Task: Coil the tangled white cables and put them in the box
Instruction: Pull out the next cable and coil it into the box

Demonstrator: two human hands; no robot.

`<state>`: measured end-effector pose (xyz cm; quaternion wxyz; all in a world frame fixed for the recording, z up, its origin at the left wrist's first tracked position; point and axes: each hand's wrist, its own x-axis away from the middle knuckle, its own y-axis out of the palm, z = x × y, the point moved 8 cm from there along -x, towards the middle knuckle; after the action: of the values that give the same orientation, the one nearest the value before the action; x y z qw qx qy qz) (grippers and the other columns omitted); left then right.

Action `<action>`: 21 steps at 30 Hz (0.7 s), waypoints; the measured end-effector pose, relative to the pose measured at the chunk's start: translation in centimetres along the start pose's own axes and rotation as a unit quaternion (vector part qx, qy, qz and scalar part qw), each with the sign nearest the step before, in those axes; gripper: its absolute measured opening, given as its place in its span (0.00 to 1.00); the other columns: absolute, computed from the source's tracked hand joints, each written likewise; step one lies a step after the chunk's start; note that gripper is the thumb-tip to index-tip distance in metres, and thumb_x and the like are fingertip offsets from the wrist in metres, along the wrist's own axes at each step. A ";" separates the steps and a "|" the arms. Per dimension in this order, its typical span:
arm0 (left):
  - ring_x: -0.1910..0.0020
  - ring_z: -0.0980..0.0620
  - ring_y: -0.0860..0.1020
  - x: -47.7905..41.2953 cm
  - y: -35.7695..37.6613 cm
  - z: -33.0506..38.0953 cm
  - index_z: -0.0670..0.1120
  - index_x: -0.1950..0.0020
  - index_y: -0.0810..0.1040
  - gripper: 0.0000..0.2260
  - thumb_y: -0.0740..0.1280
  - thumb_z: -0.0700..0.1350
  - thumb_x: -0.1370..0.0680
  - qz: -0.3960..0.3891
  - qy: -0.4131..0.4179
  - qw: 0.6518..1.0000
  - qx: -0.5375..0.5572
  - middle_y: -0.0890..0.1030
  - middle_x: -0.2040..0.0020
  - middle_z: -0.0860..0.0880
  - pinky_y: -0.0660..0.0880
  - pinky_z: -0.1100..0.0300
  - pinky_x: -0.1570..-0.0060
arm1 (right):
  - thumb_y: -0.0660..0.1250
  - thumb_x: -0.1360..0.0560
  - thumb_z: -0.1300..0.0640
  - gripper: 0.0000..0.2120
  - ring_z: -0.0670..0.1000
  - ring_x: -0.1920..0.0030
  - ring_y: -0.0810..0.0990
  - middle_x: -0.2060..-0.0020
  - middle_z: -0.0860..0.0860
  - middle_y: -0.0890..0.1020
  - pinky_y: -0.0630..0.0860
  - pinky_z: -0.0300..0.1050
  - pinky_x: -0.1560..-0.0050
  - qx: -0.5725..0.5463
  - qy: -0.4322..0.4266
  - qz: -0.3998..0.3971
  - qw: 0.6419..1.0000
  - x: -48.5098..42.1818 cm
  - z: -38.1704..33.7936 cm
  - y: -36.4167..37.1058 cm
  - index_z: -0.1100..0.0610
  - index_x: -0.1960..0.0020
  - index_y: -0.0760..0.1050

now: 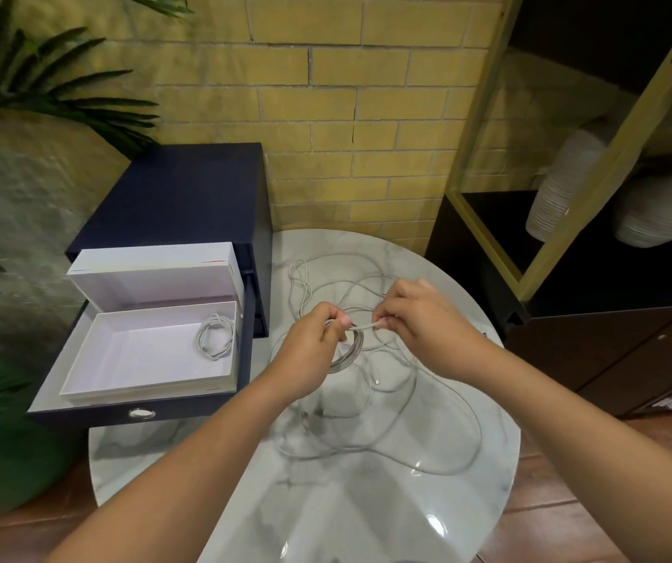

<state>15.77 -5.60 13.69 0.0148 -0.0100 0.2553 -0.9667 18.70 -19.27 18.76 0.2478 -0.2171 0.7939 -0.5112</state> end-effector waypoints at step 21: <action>0.74 0.54 0.65 0.3 1.3 1.0 0.47 0.63 0.71 0.16 0.60 0.55 0.19 0.009 -0.042 0.982 0.183 0.67 0.75 0.55 0.66 0.53 0.66 | 0.68 0.24 0.53 0.08 0.48 0.51 0.83 0.53 0.49 0.84 0.79 0.50 0.44 -0.399 0.157 0.052 0.902 2.3 1.9 3.9 0.55 0.47 0.78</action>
<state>15.52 -7.18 13.89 0.0357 -0.0453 0.0736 -0.9956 17.75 -20.50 14.15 0.0384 -0.1729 0.9702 -0.1652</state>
